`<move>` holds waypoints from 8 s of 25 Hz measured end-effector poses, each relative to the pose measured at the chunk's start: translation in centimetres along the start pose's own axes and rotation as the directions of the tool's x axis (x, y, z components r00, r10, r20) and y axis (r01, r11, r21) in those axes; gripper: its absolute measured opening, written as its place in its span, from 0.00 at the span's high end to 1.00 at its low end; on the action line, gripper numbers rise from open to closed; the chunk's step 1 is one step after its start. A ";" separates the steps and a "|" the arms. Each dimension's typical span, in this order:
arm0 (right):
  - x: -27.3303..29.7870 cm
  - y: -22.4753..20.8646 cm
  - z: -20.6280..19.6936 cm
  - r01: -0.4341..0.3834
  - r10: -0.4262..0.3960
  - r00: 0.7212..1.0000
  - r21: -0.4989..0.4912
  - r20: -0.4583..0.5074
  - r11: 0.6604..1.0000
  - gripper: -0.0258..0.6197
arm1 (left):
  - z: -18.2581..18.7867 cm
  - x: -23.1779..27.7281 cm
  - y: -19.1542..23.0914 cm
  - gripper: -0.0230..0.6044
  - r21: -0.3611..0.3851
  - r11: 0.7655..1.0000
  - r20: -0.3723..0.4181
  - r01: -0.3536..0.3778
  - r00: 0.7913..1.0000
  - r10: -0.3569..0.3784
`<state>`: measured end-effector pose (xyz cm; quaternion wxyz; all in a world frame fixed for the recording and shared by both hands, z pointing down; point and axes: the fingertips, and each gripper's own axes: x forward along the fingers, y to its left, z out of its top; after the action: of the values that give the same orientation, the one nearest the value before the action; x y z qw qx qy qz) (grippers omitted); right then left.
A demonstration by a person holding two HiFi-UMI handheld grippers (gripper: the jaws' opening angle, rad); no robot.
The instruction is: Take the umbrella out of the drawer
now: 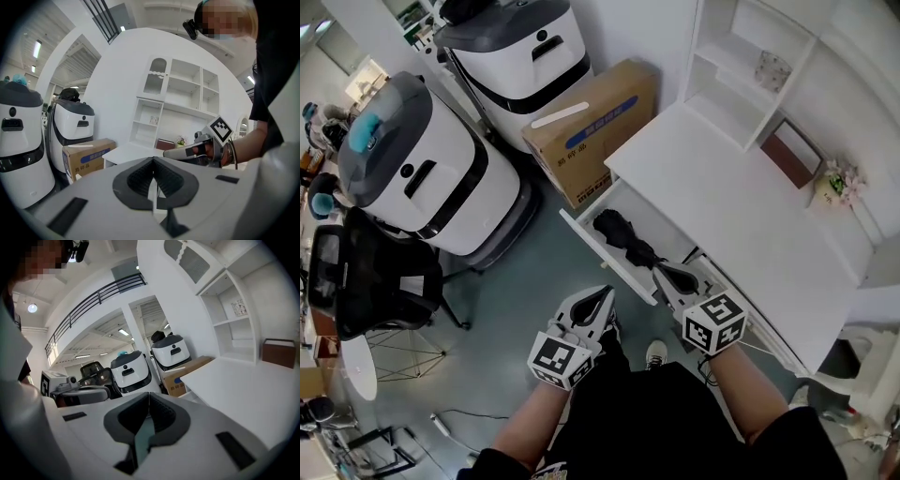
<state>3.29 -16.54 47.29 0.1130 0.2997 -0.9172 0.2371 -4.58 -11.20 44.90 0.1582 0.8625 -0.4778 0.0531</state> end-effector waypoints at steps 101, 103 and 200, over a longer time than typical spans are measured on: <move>18.5 -12.1 -16.4 -0.010 -0.052 0.862 -0.119 -0.504 0.993 0.58 | -5.4 5.3 9.1 0.96 -0.076 0.990 -0.138 0.116 0.982 -0.126; 17.1 -11.2 -14.5 0.010 -0.051 0.892 -0.093 -0.450 0.996 0.58 | -5.0 4.9 8.5 0.96 -0.071 0.992 -0.129 0.109 0.985 -0.117; -12.5 29.4 -9.7 0.070 -0.110 0.971 0.188 0.210 0.980 0.58 | -4.2 -27.1 -8.0 0.96 0.064 0.979 -0.032 0.195 0.981 -0.193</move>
<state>-3.87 15.40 40.50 -0.0057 0.3746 -0.8843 0.2786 -12.19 15.92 40.50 0.1398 0.9090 -0.3874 0.0643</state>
